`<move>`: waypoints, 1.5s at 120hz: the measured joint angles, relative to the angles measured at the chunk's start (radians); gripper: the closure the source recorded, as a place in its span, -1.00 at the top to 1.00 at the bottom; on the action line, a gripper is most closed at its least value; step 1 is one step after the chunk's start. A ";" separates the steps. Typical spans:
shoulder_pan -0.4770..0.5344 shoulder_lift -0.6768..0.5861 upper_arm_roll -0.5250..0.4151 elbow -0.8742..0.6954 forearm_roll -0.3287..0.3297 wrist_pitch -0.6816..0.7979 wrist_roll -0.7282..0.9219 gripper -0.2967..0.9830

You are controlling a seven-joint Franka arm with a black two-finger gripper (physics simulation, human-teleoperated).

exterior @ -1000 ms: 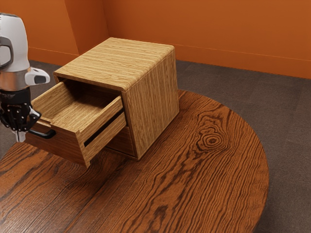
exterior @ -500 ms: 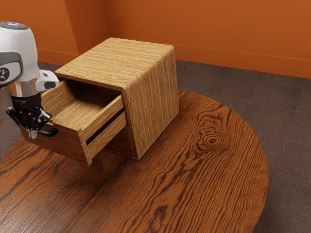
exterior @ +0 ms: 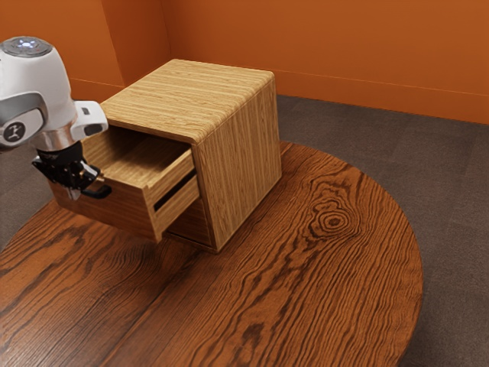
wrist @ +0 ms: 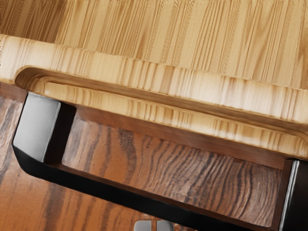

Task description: Push the drawer handle with one arm to close the drawer

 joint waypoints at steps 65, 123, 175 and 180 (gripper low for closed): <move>-0.018 0.030 0.000 -0.010 0.054 0.139 -0.007 -0.69; -0.018 0.070 0.002 -0.014 0.120 0.271 -0.013 -0.69; -0.016 0.118 0.014 -0.016 0.165 0.397 -0.018 -0.69; -0.015 0.120 0.015 -0.016 0.168 0.405 -0.018 -0.69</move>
